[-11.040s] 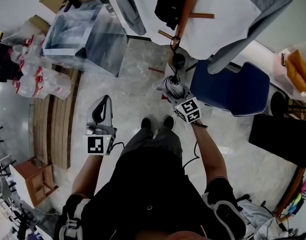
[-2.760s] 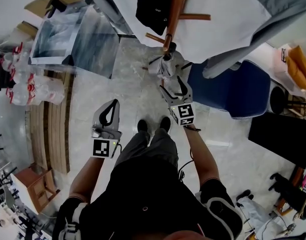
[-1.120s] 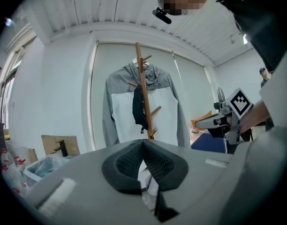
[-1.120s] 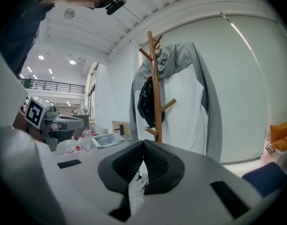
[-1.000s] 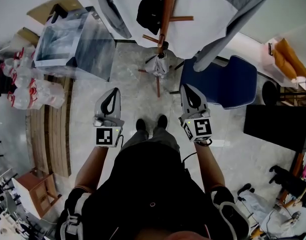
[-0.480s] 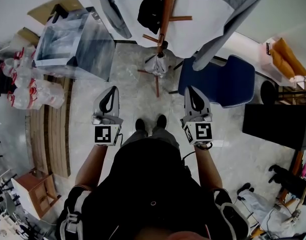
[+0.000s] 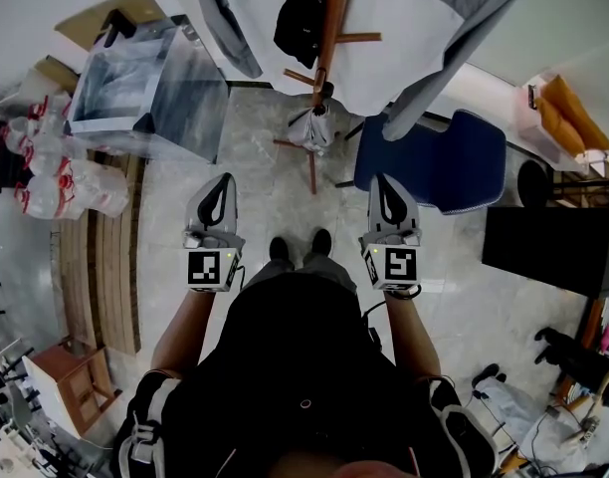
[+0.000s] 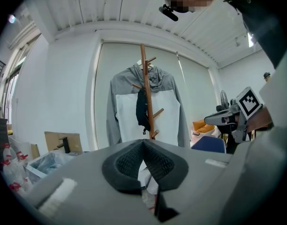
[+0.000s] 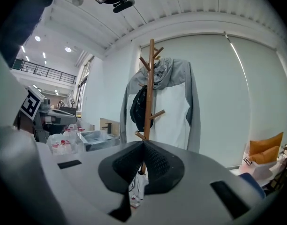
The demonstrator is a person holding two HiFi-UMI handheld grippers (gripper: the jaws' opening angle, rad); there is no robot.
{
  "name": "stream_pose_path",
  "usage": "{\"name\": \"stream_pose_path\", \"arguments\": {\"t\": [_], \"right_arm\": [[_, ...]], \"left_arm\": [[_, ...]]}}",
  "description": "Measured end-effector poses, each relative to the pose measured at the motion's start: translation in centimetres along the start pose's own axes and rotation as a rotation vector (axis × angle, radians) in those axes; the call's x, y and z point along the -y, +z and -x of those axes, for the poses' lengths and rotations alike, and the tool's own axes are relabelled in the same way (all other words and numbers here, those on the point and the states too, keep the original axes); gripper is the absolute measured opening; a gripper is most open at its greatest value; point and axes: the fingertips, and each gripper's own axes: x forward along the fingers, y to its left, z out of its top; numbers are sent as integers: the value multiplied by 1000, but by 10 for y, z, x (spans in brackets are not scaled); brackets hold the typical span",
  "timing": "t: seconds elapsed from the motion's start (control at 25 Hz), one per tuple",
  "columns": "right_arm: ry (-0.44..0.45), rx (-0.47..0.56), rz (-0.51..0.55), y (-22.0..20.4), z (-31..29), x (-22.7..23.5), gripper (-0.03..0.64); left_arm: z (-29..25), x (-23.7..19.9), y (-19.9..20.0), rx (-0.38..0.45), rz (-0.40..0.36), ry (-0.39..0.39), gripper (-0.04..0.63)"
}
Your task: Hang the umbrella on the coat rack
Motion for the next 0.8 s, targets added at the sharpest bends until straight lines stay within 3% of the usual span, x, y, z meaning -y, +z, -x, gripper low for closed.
{"name": "stream_pose_path", "arguments": {"t": [0.56, 0.8], "right_arm": [[19, -5, 35, 8, -3, -7, -2], [24, -4, 38, 11, -5, -8, -2]], "left_arm": [[3, -1, -2, 5, 5, 9, 0], [5, -3, -10, -53, -11, 6, 0]]}}
